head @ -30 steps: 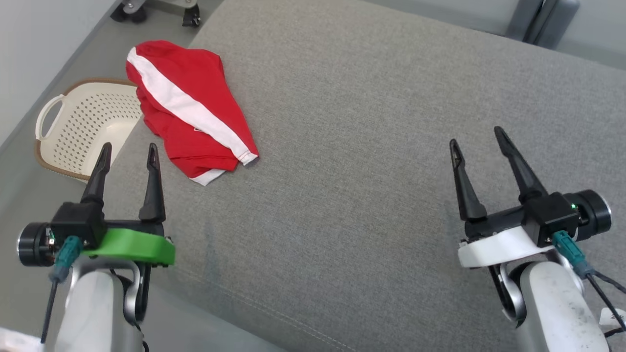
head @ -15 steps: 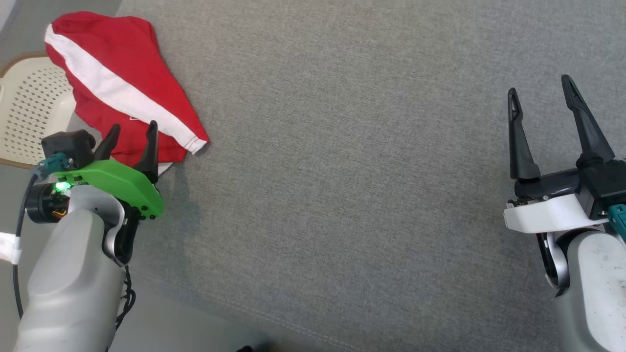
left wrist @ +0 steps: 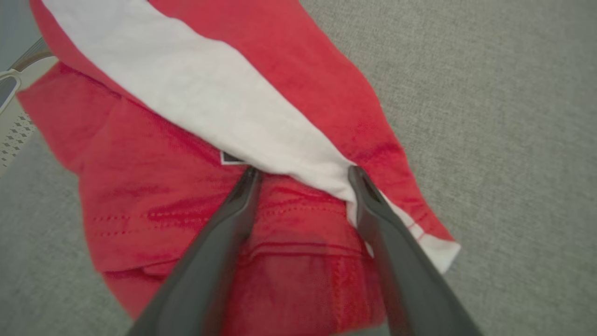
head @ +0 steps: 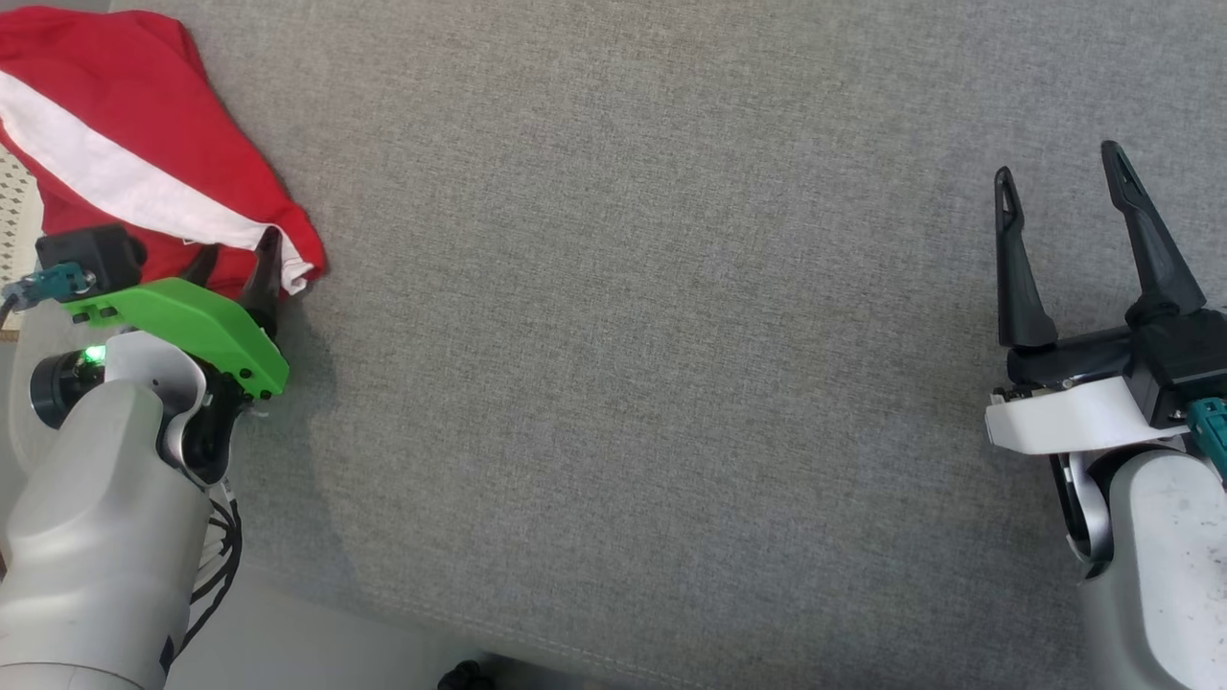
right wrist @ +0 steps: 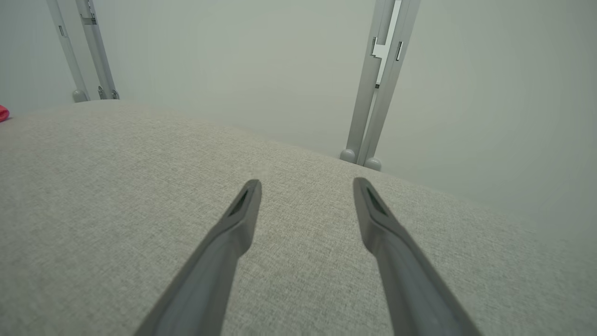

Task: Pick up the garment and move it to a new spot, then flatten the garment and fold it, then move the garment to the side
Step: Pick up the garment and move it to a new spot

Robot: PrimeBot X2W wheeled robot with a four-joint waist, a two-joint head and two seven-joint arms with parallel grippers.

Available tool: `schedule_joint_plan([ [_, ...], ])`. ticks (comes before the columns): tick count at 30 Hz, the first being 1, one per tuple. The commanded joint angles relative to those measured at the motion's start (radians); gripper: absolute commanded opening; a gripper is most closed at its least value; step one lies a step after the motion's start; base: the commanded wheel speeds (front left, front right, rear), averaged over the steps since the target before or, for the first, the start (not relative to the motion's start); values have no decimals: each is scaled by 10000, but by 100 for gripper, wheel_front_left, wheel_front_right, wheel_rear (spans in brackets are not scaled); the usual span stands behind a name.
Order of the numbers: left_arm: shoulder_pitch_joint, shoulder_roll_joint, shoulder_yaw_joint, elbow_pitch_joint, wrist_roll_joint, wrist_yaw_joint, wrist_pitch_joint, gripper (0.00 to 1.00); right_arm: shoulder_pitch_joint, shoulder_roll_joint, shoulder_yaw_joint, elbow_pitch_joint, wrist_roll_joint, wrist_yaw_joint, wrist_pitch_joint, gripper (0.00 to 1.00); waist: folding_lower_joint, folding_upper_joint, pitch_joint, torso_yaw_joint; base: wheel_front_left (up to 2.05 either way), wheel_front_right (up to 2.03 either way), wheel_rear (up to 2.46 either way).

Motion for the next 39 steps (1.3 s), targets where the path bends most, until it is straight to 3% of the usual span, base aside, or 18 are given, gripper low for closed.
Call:
schedule_joint_plan([
  [1,-98,-29,-221,96,-177,8,-9,0,-111,12,-7,-13,-96,-18,-24,100,-1,-1,30,-45,0,0,0],
  [15,-291,881,-1492,-120,-220,15,-2040,0,15,428,112,981,146,-18,-368,100,-1,-1,-1321,-282,0,0,0],
  [22,-22,1004,-1317,-1159,-98,47,-2405,0,286,577,117,1302,436,-17,-444,100,-1,-1,-2362,-648,0,0,0],
  [30,1321,197,-768,-3945,1051,499,-2415,0,581,607,297,1237,1085,-19,-440,100,-1,-1,-3110,-1494,0,0,0],
  [39,2287,-975,-1459,-5428,2171,997,-2410,0,662,617,449,1185,1438,-19,-438,100,-1,-1,-3268,-2831,0,0,0],
])
